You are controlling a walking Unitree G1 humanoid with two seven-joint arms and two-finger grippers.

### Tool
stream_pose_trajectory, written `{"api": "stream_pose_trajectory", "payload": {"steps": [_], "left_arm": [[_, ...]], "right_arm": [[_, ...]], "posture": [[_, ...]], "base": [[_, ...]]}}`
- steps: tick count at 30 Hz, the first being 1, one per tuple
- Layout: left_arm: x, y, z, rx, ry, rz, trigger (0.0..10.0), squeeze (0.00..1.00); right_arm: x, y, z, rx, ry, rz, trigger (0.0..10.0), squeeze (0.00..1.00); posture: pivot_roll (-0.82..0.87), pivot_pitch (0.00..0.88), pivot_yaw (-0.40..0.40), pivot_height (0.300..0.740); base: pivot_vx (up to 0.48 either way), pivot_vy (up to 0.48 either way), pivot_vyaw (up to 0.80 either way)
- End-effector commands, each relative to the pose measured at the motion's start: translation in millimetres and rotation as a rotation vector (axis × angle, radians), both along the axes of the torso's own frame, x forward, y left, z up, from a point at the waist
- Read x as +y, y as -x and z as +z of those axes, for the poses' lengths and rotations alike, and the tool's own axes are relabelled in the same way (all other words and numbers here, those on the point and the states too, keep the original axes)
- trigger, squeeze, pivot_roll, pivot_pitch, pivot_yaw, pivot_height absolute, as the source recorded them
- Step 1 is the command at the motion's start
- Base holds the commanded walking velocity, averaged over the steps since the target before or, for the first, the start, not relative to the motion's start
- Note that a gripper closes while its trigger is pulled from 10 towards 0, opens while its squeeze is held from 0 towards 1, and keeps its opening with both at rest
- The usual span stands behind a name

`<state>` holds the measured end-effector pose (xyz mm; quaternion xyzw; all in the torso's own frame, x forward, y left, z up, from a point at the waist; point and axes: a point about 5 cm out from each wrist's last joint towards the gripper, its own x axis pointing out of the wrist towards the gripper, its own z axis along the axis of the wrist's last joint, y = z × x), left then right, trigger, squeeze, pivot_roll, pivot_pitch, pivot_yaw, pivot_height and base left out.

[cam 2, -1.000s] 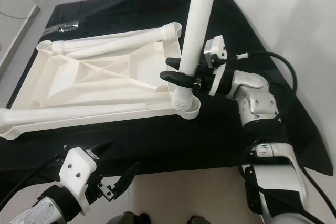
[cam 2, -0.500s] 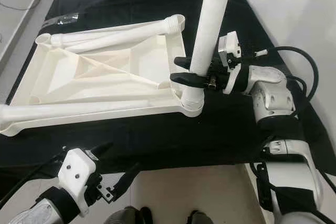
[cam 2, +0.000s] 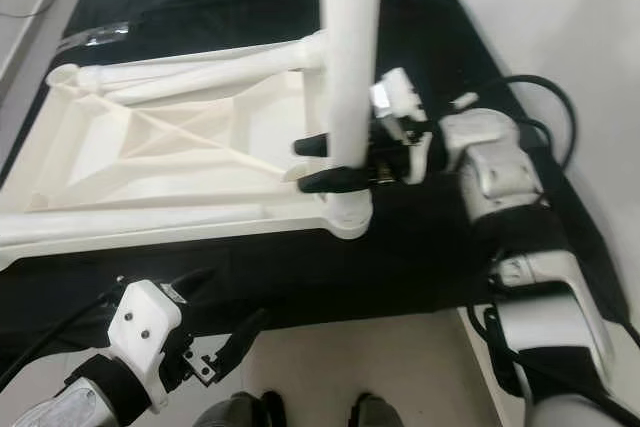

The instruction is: Building children table

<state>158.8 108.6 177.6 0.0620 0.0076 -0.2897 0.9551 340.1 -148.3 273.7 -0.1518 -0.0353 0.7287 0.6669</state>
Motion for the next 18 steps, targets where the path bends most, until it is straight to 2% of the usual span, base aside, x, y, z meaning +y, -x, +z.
{"api": "stream_pose_trajectory", "payload": {"steps": [1, 5, 6, 9, 10, 11, 12, 13, 16, 18], "left_arm": [[0.3, 3.4, -1, 0.022, -0.002, -0.002, 10.0, 0.0], [0.1, 3.6, -1, 0.023, -0.002, -0.001, 10.0, 0.0], [-0.4, 3.8, 0, 0.023, -0.001, 0.0, 10.0, 0.0], [-0.7, 3.6, 0, 0.023, -0.001, 0.001, 10.0, 0.0], [-1.0, 3.2, 0, 0.024, 0.0, 0.002, 10.0, 0.0], [-1.0, 3.2, 0, 0.024, 0.0, 0.002, 10.0, 0.0], [-1.1, 2.9, 0, 0.024, 0.0, 0.002, 10.0, 0.0], [-1.1, 2.9, 0, 0.024, 0.0, 0.002, 10.0, 0.0], [-1.4, 1.6, -1, 0.026, 0.001, 0.0, 10.0, 0.0], [-1.5, 1.2, -1, 0.027, 0.002, 0.0, 10.0, 0.0]], "right_arm": [[11.2, -2.9, -23, 0.077, 0.015, 0.022, 10.0, 0.0], [14.8, -7.5, -28, 0.066, -0.01, -0.022, 10.0, 0.0], [16.7, -9.2, -36, 0.063, -0.015, -0.081, 10.0, 0.0], [17.6, -10.3, -40, 0.055, -0.029, -0.141, 10.0, 0.0], [18.6, -12.4, -44, 0.025, -0.047, -0.241, 10.0, 0.0], [18.6, -12.4, -44, 0.025, -0.047, -0.241, 10.0, 0.0], [18.2, -13.4, -45, 0.016, -0.06, -0.311, 10.0, 0.0], [18.2, -13.4, -45, 0.016, -0.06, -0.311, 10.0, 0.0], [14.5, -9.1, -48, -0.009, -0.074, -0.431, 10.0, 0.0], [12.9, -6.6, -48, -0.019, -0.074, -0.452, 10.0, 0.0]], "posture": [[0.05, 0.303, 0.091, 0.74], [0.05, 0.303, 0.091, 0.74], [0.05, 0.309, 0.086, 0.74], [0.05, 0.309, 0.085, 0.74], [0.04, 0.309, 0.085, 0.74], [0.04, 0.309, 0.085, 0.74], [0.04, 0.309, 0.085, 0.74], [0.04, 0.309, 0.085, 0.74], [0.03, 0.304, 0.079, 0.74], [0.03, 0.304, 0.079, 0.74]], "base": [[0.0, 0.0, 0.0], [0.0, 0.0, 0.0], [0.0, 0.0, 0.0], [0.0, 0.0, 0.0], [0.0, 0.0, 0.0], [0.0, 0.0, 0.0], [0.0, 0.0, 0.0], [0.0, 0.0, 0.0], [0.0, 0.0, 0.0], [0.0, 0.0, 0.0]]}}
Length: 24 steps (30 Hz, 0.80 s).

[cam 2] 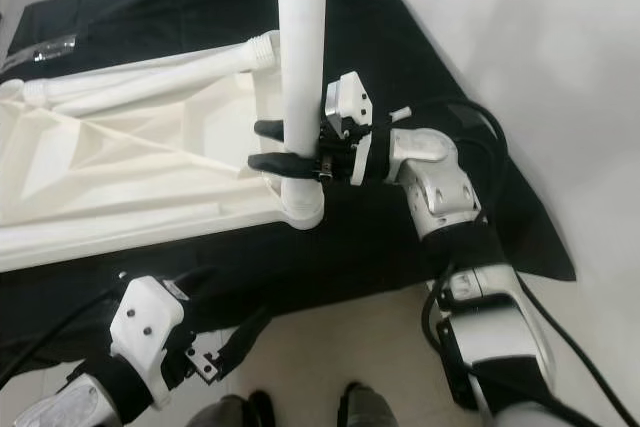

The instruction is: Building children table

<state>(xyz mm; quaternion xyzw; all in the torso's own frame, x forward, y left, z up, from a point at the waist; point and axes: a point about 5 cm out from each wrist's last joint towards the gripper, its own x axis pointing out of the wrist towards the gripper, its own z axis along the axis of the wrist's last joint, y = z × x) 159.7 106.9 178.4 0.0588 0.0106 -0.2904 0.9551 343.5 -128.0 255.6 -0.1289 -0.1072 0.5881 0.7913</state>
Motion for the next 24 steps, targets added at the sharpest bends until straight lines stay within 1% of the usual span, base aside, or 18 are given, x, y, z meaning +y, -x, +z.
{"api": "stream_pose_trajectory", "payload": {"steps": [1, 2, 3, 4, 5, 6, 8, 10, 12, 13, 14, 15, 18, 20, 22, 24], "left_arm": [[0.3, 1.5, -2, 0.019, -0.003, 0.001, 10.0, 0.0], [0.3, 1.5, -2, 0.019, -0.003, 0.001, 10.0, 0.0], [0.4, 1.2, -2, 0.019, -0.003, 0.002, 10.0, 0.0], [0.6, 0.8, -3, 0.019, -0.003, 0.003, 10.0, 0.0], [0.9, -0.3, -3, 0.018, -0.003, 0.004, 10.0, 0.0], [0.9, -0.3, -3, 0.018, -0.003, 0.004, 10.0, 0.0], [1.0, -1.0, -3, 0.018, -0.003, 0.005, 10.0, 0.0], [1.0, -1.2, -3, 0.018, -0.004, 0.005, 10.0, 0.0], [1.2, -2.0, -3, 0.016, -0.004, 0.008, 10.0, 0.0], [1.2, -2.0, -3, 0.016, -0.004, 0.008, 10.0, 0.0], [1.5, -2.4, -3, 0.016, -0.005, 0.009, 10.0, 0.0], [1.7, -2.7, -4, 0.016, -0.005, 0.01, 10.0, 0.0], [1.7, -3.5, -4, 0.016, -0.005, 0.01, 10.0, 0.0], [1.7, -3.7, -4, 0.017, -0.006, 0.01, 10.0, 0.0], [1.6, -3.7, -4, 0.017, -0.006, 0.009, 10.0, 0.0], [1.5, -3.4, -4, 0.017, -0.006, 0.01, 10.0, 0.0]], "right_arm": [[-8.8, -1.0, -31, 0.095, 0.097, -0.141, 10.0, 0.0], [-8.8, -1.0, -31, 0.095, 0.097, -0.141, 10.0, 0.0], [-9.4, -0.1, -31, 0.089, 0.103, -0.166, 10.0, 0.0], [-9.1, 1.2, -34, 0.091, 0.13, -0.215, 10.0, 0.0], [-6.9, 3.8, -40, 0.117, 0.164, -0.303, 10.0, 0.0], [-6.9, 3.8, -40, 0.117, 0.164, -0.303, 10.0, 0.0], [-4.8, 5.6, -44, 0.145, 0.174, -0.358, 10.0, 0.0], [-3.8, 6.4, -45, 0.159, 0.175, -0.381, 10.0, 0.0], [-1.5, 4.0, -48, 0.219, 0.146, -0.526, 10.0, 0.0], [-1.5, 4.0, -48, 0.219, 0.146, -0.526, 10.0, 0.0], [1.1, 3.9, -48, 0.234, 0.124, -0.579, 10.0, 0.0], [3.4, 4.2, -48, 0.244, 0.109, -0.606, 10.0, 0.0], [8.1, 5.3, -46, 0.297, 0.028, -0.656, 10.0, 0.0], [5.2, 2.1, -43, 0.336, -0.035, -0.718, 10.0, 0.0], [4.0, 1.3, -43, 0.335, -0.041, -0.73, 10.0, 0.0], [-0.9, -0.6, -43, 0.321, -0.053, -0.774, 10.0, 0.0]], "posture": [[0.02, 0.304, 0.08, 0.74], [0.02, 0.304, 0.08, 0.74], [0.02, 0.304, 0.08, 0.74], [0.01, 0.301, 0.08, 0.74], [0.01, 0.299, 0.078, 0.74], [0.01, 0.299, 0.078, 0.74], [0.01, 0.297, 0.079, 0.74], [0.01, 0.297, 0.079, 0.74], [0.01, 0.295, 0.079, 0.74], [0.01, 0.295, 0.079, 0.74], [0.01, 0.293, 0.08, 0.74], [0.0, 0.293, 0.08, 0.74], [0.0, 0.291, 0.08, 0.74], [0.0, 0.291, 0.08, 0.74], [0.0, 0.291, 0.08, 0.74], [0.0, 0.292, 0.077, 0.74]], "base": [[0.0, 0.0, 0.0], [0.0, 0.0, 0.0], [0.0, 0.0, 0.0], [0.0, 0.0, 0.0], [0.0, 0.0, 0.0], [0.0, 0.0, 0.0], [0.0, 0.0, 0.0], [0.0, 0.0, 0.0], [0.0, 0.0, 0.0], [0.0, 0.0, 0.0], [0.0, 0.0, 0.0], [0.0, 0.0, 0.0], [0.0, 0.0, 0.0], [0.0, 0.0, 0.0], [0.0, 0.0, 0.0], [0.0, 0.0, 0.0]]}}
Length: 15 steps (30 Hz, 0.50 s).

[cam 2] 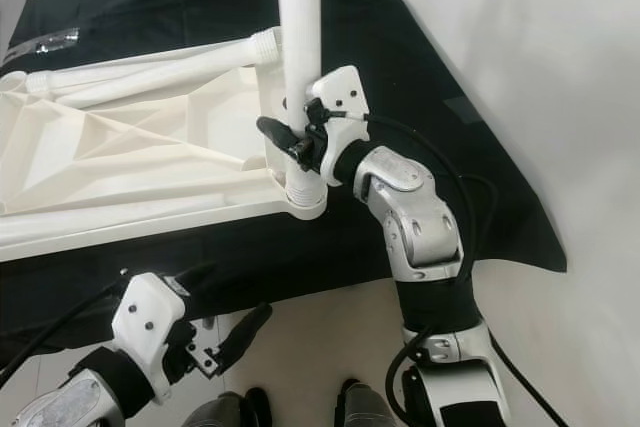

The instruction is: Building children table

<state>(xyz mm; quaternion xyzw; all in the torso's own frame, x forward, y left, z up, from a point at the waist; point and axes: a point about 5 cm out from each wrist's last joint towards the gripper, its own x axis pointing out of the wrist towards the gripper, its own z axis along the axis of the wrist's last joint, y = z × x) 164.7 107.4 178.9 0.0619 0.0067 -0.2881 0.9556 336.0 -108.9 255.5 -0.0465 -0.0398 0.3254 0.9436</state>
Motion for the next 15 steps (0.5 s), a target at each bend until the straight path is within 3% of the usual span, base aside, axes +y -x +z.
{"api": "stream_pose_trajectory", "payload": {"steps": [1, 5, 9, 11, 14, 15], "left_arm": [[1.1, 1.7, -4, 0.027, -0.002, 0.007, 10.0, 0.0], [1.4, 2.0, -4, 0.027, -0.002, 0.009, 10.0, 0.0], [1.8, 1.8, -4, 0.029, -0.001, 0.008, 10.0, 0.0], [1.8, 1.4, -5, 0.029, -0.001, 0.006, 10.0, 0.0], [1.6, 1.0, -5, 0.028, -0.004, 0.004, 10.0, 0.0], [1.6, 1.0, -5, 0.028, -0.004, 0.004, 10.0, 0.0]], "right_arm": [[-21.1, -7.5, -44, 0.189, 0.051, -0.17, 10.0, 0.0], [-19.7, -2.7, -46, 0.178, 0.023, -0.182, 10.0, 0.0], [-11.4, 10.3, -41, 0.053, -0.058, -0.067, 10.0, 0.0], [-10.3, 14.3, -39, -0.003, -0.044, -0.014, 10.0, 0.0], [-13.6, 21.8, -42, -0.052, 0.033, 0.163, 10.0, 0.0], [-13.6, 21.8, -42, -0.052, 0.033, 0.163, 10.0, 0.0]], "posture": [[0.0, 0.292, 0.077, 0.74], [0.01, 0.294, 0.075, 0.74], [0.01, 0.292, 0.081, 0.74], [0.01, 0.292, 0.081, 0.74], [0.01, 0.288, 0.082, 0.74], [0.01, 0.288, 0.082, 0.74]], "base": [[0.0, 0.0, 0.0], [0.0, 0.0, 0.0], [0.0, 0.0, 0.0], [0.0, 0.0, 0.0], [0.0, 0.0, 0.0], [0.0, 0.0, 0.0]]}}
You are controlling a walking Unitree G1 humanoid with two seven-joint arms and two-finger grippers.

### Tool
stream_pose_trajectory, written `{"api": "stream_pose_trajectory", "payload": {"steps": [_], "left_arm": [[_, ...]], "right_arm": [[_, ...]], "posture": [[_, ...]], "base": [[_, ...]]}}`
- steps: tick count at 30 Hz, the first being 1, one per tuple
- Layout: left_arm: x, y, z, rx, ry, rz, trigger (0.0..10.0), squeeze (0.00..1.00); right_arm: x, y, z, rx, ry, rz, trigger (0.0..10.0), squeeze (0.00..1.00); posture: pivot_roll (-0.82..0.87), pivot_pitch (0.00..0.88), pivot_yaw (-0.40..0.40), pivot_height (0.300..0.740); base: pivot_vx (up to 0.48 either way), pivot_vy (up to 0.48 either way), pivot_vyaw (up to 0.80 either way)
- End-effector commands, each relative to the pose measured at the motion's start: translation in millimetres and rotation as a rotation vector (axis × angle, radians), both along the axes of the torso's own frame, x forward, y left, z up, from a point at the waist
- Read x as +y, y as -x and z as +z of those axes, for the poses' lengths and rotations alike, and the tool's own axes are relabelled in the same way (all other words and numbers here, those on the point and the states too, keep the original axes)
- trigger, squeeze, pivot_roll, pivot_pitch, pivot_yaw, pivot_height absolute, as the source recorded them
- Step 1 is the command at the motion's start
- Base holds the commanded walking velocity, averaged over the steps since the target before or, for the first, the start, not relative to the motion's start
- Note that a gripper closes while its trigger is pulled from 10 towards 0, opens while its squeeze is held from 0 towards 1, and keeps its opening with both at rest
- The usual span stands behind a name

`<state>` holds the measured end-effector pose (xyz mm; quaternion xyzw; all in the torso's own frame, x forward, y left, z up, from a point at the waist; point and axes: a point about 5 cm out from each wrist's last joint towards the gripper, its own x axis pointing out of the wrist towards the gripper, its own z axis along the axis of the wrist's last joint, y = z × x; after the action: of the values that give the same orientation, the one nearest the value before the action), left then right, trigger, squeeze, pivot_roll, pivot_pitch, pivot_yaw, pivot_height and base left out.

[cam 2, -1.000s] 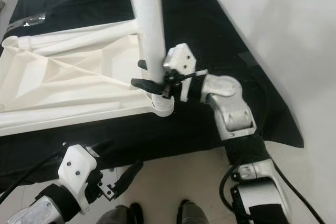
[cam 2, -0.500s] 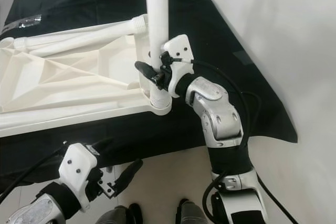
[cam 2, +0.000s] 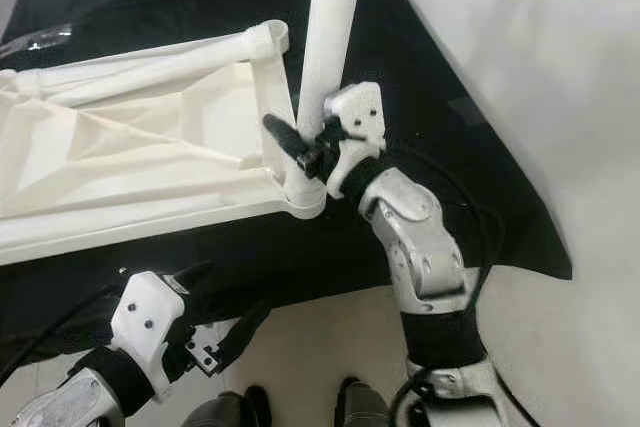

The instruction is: Building children table

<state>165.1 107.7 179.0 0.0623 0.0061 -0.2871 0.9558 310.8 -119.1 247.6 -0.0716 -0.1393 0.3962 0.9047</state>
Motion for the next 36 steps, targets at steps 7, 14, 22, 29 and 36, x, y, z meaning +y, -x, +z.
{"api": "stream_pose_trajectory", "payload": {"steps": [7, 14, 22, 29, 36], "left_arm": [[0.9, 1.7, -6, 0.029, -0.006, 0.002, 10.0, 0.0], [0.2, 2.1, -6, 0.028, -0.007, 0.001, 10.0, 0.0], [-0.9, 3.3, -6, 0.028, -0.008, 0.001, 10.0, 0.0], [-0.8, 3.8, -5, 0.029, -0.005, 0.003, 10.0, 0.0], [-0.3, 3.5, -5, 0.029, -0.006, 0.001, 10.0, 0.0]], "right_arm": [[-5.7, -1.7, -37, 0.126, 0.283, 0.22, 10.0, 0.0], [-9.4, -9.8, -36, 0.128, 0.384, 0.307, 10.0, 0.0], [-11.2, -41.3, -26, 0.229, 0.297, 0.248, 10.0, 0.0], [-17.4, -59.2, -33, 0.32, 0.17, 0.028, 10.0, 0.0], [-24.9, -62.2, -43, 0.34, 0.15, -0.056, 10.0, 0.0]], "posture": [[0.01, 0.283, 0.081, 0.74], [0.01, 0.279, 0.079, 0.74], [0.02, 0.277, 0.078, 0.74], [0.02, 0.285, 0.08, 0.74], [0.02, 0.288, 0.085, 0.74]], "base": [[0.0, 0.0, 0.0], [0.0, 0.0, 0.0], [0.0, 0.0, 0.0], [0.0, 0.0, 0.0], [0.0, 0.0, 0.0]]}}
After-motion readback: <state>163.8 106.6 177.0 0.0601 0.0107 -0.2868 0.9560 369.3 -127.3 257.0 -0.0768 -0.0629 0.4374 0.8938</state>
